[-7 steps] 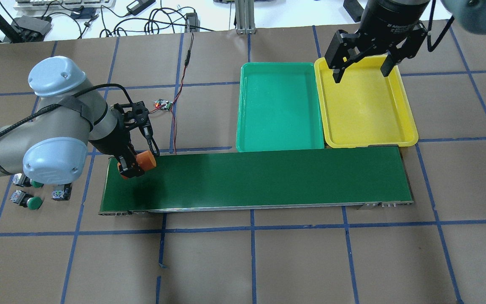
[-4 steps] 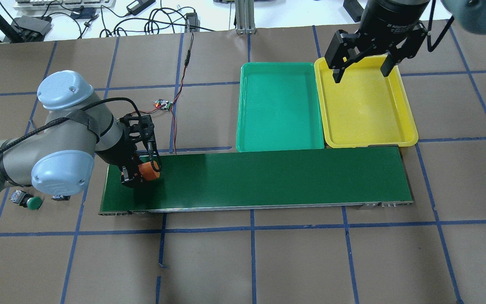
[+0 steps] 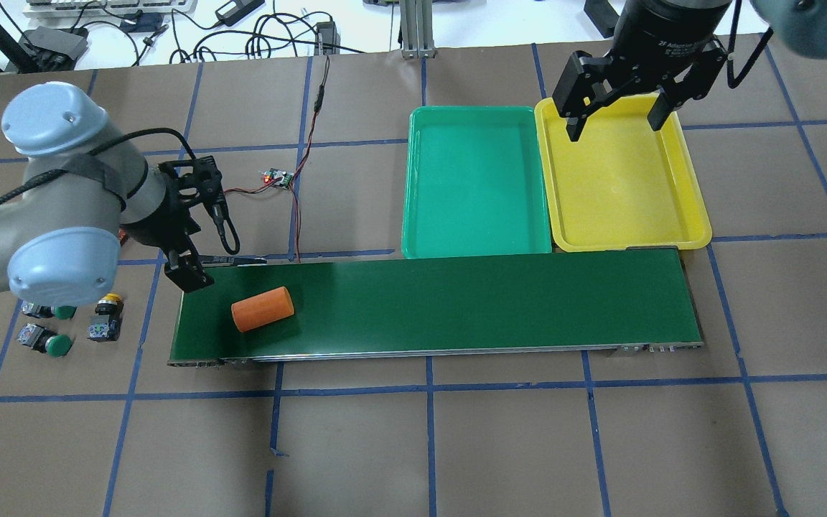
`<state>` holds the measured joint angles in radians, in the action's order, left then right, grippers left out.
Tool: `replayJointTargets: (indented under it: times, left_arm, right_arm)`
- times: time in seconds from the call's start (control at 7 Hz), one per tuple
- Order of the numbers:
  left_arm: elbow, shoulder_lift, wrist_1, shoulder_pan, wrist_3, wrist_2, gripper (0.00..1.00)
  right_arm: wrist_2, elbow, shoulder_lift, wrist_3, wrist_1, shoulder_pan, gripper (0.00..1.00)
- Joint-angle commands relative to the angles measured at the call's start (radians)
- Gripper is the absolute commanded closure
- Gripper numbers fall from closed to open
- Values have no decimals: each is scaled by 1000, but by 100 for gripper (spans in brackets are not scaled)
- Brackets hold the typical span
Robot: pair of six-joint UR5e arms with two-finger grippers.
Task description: Sort buttons by color to trays
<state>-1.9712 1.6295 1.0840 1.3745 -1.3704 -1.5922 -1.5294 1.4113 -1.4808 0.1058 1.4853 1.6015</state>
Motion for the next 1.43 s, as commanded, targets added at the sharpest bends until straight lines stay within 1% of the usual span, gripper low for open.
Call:
replayJointTargets:
  times: [0.0,0.29,0.57,0.71,0.86,1.0,1.14,1.29]
  left_arm:
    - [136,117,-1,-99,-4,-37,0]
    - [260,275,-25,-224,-4,-23,0]
    - [342,396,-47,-285,-10,-22,0]
    - [342,438,-55,-296,-18,-22,0]
    - [325,466,-141,-299,-15,-23,0]
    - [327,490,-159,-301,7,-23,0]
    - [322,506,-159,-301,90,-22,0]
    - [305,515,-159,-301,125,-22,0]
  right_arm:
    - [-2,0,-1,2,0,0,0]
    - [-2,0,-1,2,0,0,0]
    - [-2,0,-1,2,0,0,0]
    - [-2,0,-1,2,0,0,0]
    - [-2,0,-1,2,0,0,0]
    - [-2,0,0,2,0,0,0]
    - [-2,0,0,2,0,0,0]
    - [-2,0,0,2,0,-2,0]
